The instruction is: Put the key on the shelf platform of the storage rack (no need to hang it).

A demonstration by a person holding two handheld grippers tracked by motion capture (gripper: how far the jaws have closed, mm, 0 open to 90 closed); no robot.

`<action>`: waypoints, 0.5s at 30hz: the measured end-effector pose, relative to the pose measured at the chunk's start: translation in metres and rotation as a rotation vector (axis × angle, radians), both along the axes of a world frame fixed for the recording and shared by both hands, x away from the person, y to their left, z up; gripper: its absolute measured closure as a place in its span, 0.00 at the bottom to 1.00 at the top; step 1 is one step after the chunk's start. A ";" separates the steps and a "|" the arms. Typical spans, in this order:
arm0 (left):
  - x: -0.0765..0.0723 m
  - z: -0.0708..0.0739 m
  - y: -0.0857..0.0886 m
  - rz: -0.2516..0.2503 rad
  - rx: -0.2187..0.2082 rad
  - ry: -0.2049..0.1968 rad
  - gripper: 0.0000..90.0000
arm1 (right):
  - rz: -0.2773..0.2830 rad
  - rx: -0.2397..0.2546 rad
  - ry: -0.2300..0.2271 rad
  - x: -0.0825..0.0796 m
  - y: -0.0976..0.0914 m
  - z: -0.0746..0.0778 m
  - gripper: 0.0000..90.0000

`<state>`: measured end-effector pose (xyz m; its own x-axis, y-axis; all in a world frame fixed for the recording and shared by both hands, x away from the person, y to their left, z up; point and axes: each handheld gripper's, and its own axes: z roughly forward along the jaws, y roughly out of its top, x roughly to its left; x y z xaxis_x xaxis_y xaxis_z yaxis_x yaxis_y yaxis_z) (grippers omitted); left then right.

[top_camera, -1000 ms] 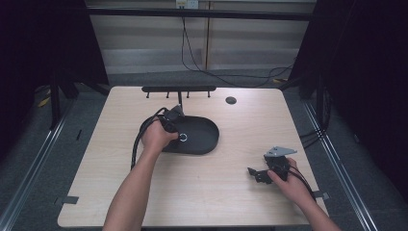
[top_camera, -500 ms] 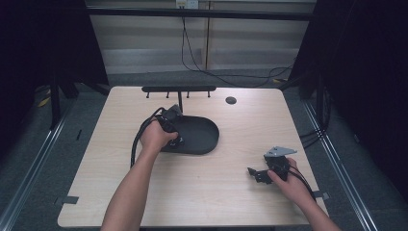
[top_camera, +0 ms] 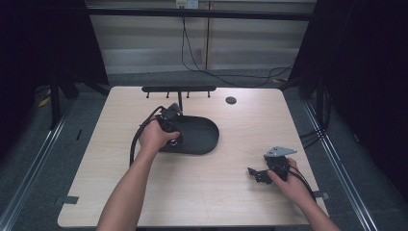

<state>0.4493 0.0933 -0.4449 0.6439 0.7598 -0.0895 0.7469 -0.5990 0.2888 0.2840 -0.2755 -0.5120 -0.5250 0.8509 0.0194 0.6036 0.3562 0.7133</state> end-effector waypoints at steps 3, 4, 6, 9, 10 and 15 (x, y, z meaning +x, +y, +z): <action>-0.002 0.003 0.001 0.006 -0.007 -0.006 0.32 | 0.000 0.000 0.000 0.000 0.000 0.000 0.13; -0.003 0.004 0.001 0.008 -0.011 -0.008 0.32 | 0.000 0.000 0.000 0.000 0.000 0.000 0.13; -0.004 0.006 0.002 0.008 -0.012 -0.010 0.32 | 0.000 0.000 0.000 0.000 0.000 0.000 0.13; -0.006 0.010 0.004 0.010 -0.016 -0.017 0.31 | 0.000 0.000 0.000 0.000 0.000 0.000 0.13; -0.006 0.011 0.004 0.005 -0.014 -0.018 0.31 | 0.002 0.000 0.000 0.000 0.000 0.000 0.13; -0.010 0.016 0.007 -0.006 -0.021 -0.019 0.31 | 0.001 0.002 0.000 0.000 0.000 0.000 0.13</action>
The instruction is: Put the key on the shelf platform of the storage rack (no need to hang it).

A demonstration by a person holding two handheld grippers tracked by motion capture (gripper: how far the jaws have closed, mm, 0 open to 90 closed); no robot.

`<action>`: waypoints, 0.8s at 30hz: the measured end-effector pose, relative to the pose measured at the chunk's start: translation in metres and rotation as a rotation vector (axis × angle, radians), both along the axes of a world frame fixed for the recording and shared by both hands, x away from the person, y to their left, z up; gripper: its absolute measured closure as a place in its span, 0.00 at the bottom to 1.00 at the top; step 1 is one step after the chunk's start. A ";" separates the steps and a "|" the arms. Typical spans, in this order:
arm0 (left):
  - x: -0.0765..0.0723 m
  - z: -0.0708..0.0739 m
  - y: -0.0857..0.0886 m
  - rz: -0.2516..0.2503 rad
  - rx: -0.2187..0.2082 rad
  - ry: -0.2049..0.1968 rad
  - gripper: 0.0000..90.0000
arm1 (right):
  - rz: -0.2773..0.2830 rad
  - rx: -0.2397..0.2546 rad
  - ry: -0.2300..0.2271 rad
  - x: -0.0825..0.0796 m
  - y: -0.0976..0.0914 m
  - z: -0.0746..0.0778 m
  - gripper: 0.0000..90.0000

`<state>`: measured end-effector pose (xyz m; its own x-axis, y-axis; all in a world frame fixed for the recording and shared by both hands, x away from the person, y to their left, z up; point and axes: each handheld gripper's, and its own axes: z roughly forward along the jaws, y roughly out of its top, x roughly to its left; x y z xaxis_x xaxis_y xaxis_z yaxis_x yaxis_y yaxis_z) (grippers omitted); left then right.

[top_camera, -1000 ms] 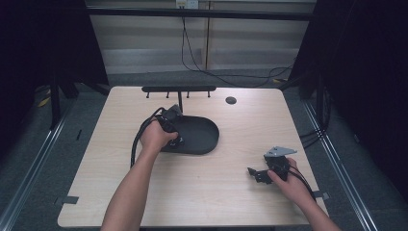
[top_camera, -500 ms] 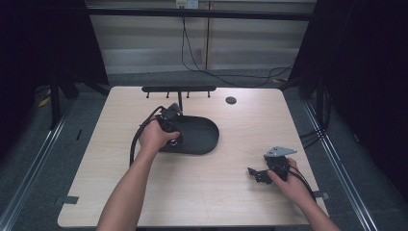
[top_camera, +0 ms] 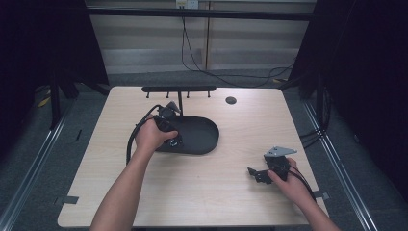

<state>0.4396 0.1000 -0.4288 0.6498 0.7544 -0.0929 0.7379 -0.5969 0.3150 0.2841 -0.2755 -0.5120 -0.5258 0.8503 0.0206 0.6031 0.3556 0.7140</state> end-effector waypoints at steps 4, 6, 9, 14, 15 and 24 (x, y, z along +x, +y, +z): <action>-0.003 0.003 0.001 0.005 -0.016 -0.004 0.31 | -0.001 -0.002 -0.001 0.000 0.000 0.000 0.13; -0.004 0.005 0.002 -0.005 -0.011 -0.008 0.30 | -0.001 -0.002 0.000 0.000 0.000 0.000 0.13; -0.007 0.007 0.004 -0.003 -0.008 -0.014 0.30 | 0.000 0.000 0.000 0.000 0.000 0.000 0.13; -0.013 0.008 0.009 -0.006 -0.014 -0.016 0.30 | 0.000 0.000 0.000 0.000 0.000 0.000 0.13; -0.014 0.008 0.010 -0.009 -0.014 -0.020 0.30 | -0.001 -0.002 0.000 0.000 0.000 0.000 0.13; -0.023 0.009 0.017 -0.022 -0.022 -0.026 0.30 | -0.001 -0.002 0.000 0.000 0.000 0.000 0.13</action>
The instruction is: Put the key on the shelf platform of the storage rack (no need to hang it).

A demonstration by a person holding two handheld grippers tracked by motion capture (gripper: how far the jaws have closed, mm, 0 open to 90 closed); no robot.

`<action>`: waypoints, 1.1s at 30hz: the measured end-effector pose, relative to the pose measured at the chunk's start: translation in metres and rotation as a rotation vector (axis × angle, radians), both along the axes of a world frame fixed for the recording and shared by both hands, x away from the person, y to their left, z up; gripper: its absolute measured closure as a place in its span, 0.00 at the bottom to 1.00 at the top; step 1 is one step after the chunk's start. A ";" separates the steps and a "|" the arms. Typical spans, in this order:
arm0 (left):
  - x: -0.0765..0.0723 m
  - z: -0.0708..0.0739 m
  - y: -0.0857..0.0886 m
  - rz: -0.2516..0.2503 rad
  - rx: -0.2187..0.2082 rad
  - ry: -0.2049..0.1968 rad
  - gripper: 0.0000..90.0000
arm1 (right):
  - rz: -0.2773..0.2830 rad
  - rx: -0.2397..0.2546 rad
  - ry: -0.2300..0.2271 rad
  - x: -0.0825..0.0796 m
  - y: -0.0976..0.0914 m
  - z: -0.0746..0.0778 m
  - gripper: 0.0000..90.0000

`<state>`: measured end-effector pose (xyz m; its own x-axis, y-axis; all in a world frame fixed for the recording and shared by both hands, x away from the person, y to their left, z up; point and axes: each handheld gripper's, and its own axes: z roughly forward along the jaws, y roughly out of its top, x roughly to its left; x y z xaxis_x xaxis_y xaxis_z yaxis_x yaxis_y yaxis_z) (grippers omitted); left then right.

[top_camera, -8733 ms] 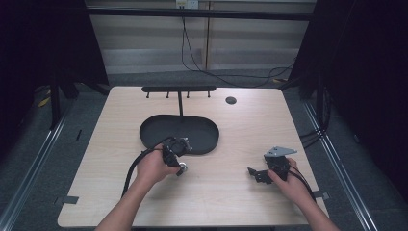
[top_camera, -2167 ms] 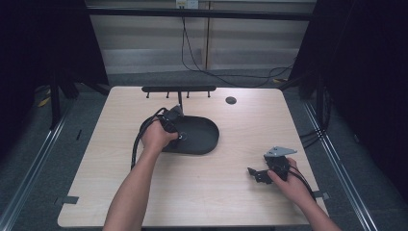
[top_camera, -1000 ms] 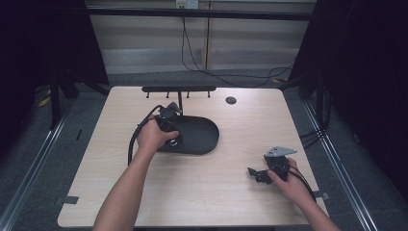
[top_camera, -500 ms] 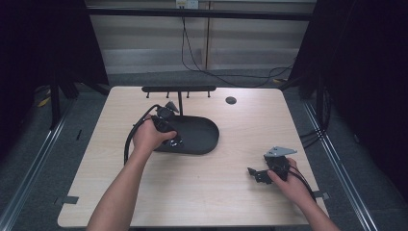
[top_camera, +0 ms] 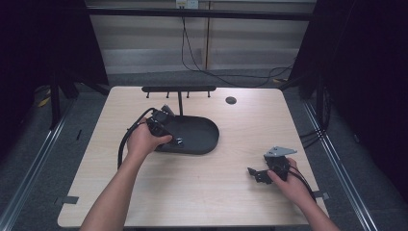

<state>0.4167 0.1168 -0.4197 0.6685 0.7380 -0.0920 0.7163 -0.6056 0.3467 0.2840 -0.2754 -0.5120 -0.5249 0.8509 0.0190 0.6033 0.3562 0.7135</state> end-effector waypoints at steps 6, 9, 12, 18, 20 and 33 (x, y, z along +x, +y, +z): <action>-0.005 0.001 0.003 -0.006 -0.011 0.002 0.30 | 0.000 0.000 0.000 0.000 0.000 0.000 0.13; -0.008 0.000 0.006 -0.005 -0.016 0.003 0.29 | 0.000 -0.001 -0.001 0.000 0.000 0.000 0.13; -0.009 -0.001 0.010 -0.005 -0.019 0.005 0.28 | 0.001 0.002 0.000 0.000 0.000 0.000 0.13; -0.013 -0.003 0.017 -0.007 -0.027 0.002 0.28 | 0.000 -0.001 -0.001 0.000 0.000 0.000 0.13; -0.015 -0.003 0.019 -0.004 -0.030 0.001 0.28 | 0.000 0.000 0.000 0.000 0.000 0.000 0.13; -0.024 -0.003 0.036 -0.006 -0.054 -0.008 0.25 | 0.000 0.000 0.000 0.000 0.000 0.000 0.13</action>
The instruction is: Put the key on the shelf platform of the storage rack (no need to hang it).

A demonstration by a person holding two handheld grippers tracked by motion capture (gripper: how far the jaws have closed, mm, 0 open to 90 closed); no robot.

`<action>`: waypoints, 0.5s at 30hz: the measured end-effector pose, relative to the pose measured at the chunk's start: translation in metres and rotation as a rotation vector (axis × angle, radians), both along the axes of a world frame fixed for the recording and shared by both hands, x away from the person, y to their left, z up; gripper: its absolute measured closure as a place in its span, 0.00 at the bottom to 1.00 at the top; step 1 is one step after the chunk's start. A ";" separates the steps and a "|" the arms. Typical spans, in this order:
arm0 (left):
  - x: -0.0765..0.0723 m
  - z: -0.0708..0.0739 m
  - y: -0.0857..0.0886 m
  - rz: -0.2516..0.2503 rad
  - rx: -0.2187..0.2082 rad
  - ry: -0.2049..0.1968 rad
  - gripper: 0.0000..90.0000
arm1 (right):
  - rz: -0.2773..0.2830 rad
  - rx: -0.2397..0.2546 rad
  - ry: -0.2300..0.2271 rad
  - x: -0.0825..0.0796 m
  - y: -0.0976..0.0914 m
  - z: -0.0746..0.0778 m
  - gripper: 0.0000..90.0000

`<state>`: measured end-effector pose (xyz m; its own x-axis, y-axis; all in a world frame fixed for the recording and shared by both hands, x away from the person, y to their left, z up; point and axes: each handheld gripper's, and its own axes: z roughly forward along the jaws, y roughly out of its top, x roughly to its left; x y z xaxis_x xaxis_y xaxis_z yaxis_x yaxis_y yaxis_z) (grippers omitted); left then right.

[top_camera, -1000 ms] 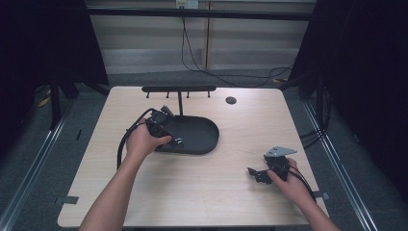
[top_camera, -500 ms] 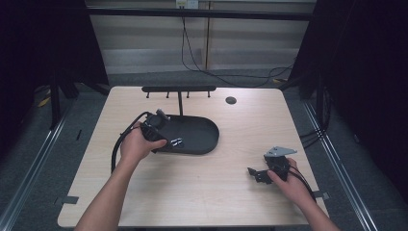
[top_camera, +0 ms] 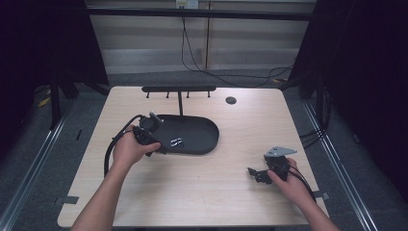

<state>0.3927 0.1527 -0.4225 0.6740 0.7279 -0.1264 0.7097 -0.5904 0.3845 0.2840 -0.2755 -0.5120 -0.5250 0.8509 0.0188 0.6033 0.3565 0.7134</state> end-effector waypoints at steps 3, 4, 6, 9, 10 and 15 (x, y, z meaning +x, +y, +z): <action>-0.002 -0.001 0.002 -0.001 -0.001 0.004 0.23 | 0.000 -0.001 -0.001 0.000 0.000 0.000 0.13; -0.003 -0.001 0.003 -0.007 0.001 -0.002 0.22 | 0.000 0.000 0.000 0.000 0.000 0.000 0.13; -0.004 -0.002 0.006 -0.006 -0.001 -0.008 0.22 | 0.000 0.000 -0.001 0.000 0.000 0.000 0.13; -0.006 -0.003 0.009 -0.006 -0.001 -0.006 0.22 | 0.000 0.000 -0.001 0.000 0.000 0.000 0.13; -0.008 -0.003 0.010 -0.007 -0.005 -0.006 0.21 | 0.001 0.000 -0.001 0.000 0.000 0.000 0.13; -0.012 -0.004 0.013 -0.008 -0.005 -0.012 0.21 | 0.000 0.000 0.000 0.000 0.000 0.000 0.13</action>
